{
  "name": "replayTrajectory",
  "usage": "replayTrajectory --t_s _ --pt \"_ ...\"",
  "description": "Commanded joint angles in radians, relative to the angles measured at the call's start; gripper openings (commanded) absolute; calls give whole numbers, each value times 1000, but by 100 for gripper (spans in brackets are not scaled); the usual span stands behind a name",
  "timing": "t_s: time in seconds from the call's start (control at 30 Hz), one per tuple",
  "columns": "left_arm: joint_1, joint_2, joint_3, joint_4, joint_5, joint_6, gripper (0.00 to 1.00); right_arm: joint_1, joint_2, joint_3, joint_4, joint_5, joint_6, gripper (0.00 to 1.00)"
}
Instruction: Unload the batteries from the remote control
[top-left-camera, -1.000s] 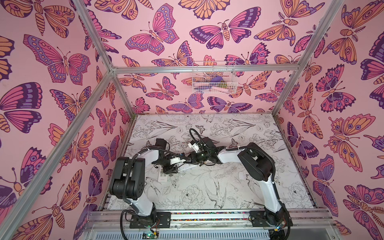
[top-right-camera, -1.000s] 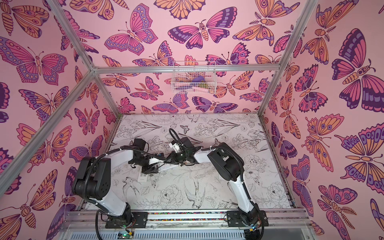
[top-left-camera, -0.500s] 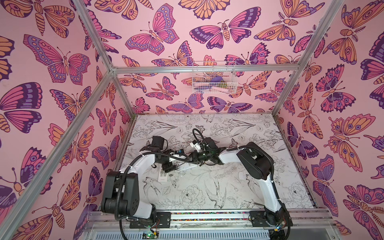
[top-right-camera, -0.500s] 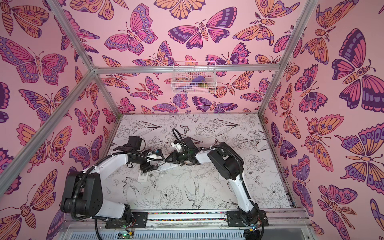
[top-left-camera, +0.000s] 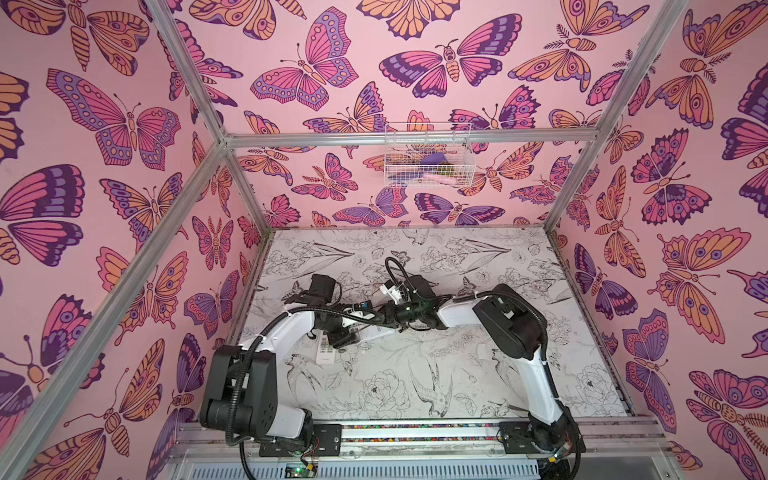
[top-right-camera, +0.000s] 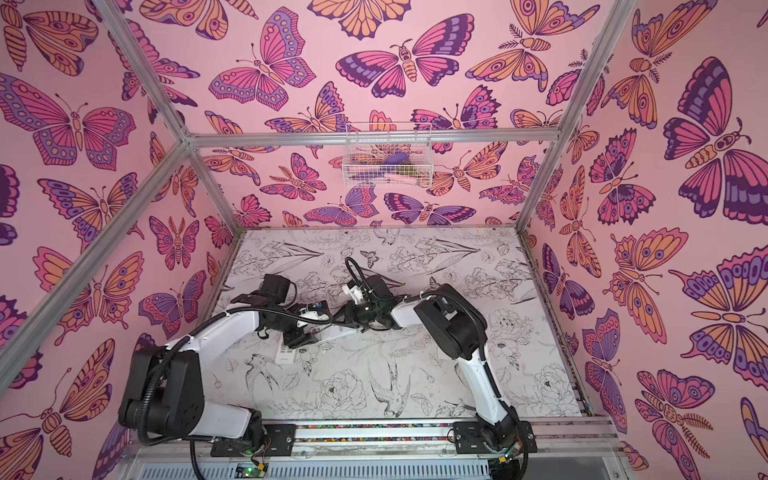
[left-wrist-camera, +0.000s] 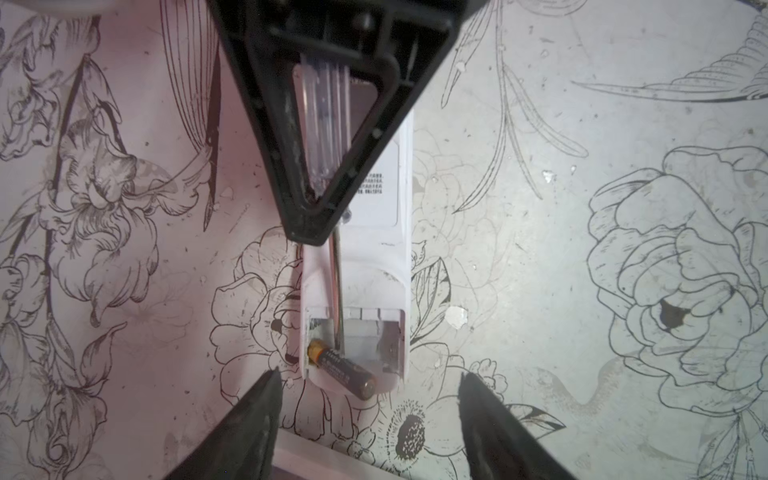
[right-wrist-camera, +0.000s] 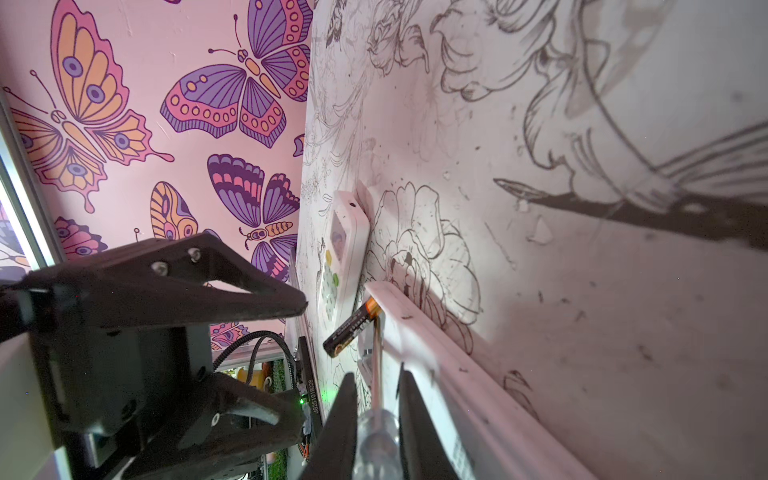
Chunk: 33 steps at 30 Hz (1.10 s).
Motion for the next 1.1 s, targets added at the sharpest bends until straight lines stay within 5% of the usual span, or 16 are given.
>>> replayTrajectory --t_s 0.0,0.33,0.83,1.07 --pt "-6 26 -19 15 -53 7 65 -17 33 -23 -49 85 -6 0" --pt "-7 87 -22 98 -48 -22 49 -17 26 -17 -74 85 -29 0" --pt "-12 30 -7 110 -49 -82 6 -18 -45 -10 -120 93 -68 0" --pt "-19 -47 24 67 -29 -108 2 -35 -151 -56 -124 110 -78 0"
